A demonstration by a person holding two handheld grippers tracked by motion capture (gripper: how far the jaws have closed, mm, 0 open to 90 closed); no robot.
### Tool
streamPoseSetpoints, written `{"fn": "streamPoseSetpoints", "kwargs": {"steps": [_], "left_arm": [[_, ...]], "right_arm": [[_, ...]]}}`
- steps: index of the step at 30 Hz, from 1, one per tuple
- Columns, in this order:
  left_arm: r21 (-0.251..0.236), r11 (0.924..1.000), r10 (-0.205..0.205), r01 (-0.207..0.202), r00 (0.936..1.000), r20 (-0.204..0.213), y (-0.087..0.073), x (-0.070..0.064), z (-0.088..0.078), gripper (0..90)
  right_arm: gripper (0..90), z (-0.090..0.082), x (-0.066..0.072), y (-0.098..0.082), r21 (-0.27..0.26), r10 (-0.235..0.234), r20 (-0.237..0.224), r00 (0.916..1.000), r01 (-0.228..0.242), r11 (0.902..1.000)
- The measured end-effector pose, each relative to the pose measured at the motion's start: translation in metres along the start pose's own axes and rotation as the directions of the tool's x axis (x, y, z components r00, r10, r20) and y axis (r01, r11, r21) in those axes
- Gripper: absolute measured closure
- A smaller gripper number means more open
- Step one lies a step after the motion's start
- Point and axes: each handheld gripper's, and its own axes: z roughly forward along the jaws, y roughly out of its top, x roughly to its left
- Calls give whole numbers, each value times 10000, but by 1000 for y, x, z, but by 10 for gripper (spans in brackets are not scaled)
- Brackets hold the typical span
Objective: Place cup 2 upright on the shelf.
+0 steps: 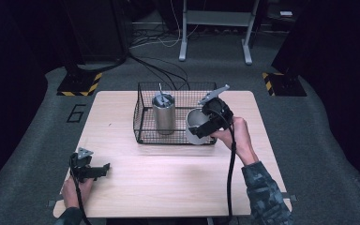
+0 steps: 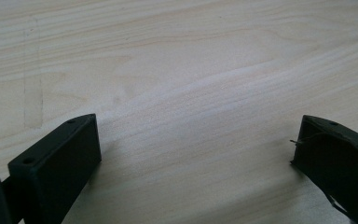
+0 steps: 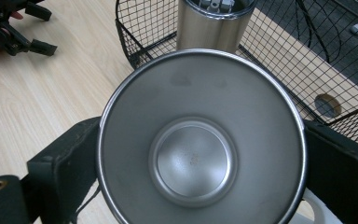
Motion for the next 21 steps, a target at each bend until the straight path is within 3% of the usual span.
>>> {"fn": "streamPoseSetpoints", "kwargs": {"steps": [21], "left_arm": [[-9,10000,-17,17,10000,-2,0,0,0,3]], "right_arm": [[56,7,-20,27,57,6,75,10000,-7,10000]]}}
